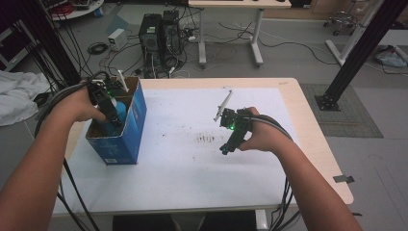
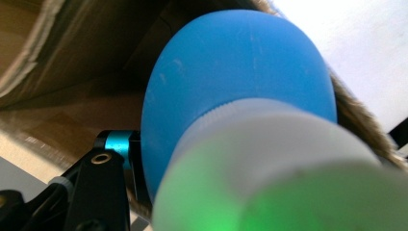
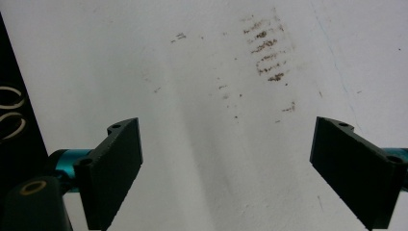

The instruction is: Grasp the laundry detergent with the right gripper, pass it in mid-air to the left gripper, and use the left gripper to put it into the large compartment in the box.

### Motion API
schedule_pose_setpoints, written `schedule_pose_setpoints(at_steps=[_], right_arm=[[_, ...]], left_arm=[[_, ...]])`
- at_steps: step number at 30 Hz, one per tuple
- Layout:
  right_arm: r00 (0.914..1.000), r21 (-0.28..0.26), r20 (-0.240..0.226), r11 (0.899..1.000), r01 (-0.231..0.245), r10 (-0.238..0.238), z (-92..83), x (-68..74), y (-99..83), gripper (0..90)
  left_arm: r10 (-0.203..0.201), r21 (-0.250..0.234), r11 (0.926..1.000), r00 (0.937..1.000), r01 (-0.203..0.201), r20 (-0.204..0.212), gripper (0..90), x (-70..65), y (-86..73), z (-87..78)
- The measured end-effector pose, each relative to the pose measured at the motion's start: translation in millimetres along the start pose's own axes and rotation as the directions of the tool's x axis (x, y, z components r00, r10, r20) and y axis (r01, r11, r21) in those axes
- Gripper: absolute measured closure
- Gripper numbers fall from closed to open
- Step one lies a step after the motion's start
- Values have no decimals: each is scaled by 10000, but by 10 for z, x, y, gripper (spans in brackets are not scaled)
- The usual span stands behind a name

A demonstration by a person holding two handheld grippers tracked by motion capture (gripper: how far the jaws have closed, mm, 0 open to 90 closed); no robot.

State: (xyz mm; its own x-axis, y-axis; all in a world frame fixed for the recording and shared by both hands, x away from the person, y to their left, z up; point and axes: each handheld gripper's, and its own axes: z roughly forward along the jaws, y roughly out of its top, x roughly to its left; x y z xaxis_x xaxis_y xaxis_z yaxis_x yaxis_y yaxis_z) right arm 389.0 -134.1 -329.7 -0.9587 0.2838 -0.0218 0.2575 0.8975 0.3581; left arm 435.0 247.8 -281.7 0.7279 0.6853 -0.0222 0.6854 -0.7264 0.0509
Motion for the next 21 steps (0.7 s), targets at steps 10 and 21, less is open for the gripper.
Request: schedule_pose_setpoints(at_steps=[10, 21], right_arm=[[10000, 21, -65, 10000, -73, 73, 51, 0, -23, 104], [9999, 12, -92, 10000, -99, 99, 71, 6, -30, 104]], left_arm=[[272, 179, 9995, 9995, -269, -144, 396, 6, 14, 182], [199, 94, 9998, 9995, -197, -257, 390, 27, -20, 201]])
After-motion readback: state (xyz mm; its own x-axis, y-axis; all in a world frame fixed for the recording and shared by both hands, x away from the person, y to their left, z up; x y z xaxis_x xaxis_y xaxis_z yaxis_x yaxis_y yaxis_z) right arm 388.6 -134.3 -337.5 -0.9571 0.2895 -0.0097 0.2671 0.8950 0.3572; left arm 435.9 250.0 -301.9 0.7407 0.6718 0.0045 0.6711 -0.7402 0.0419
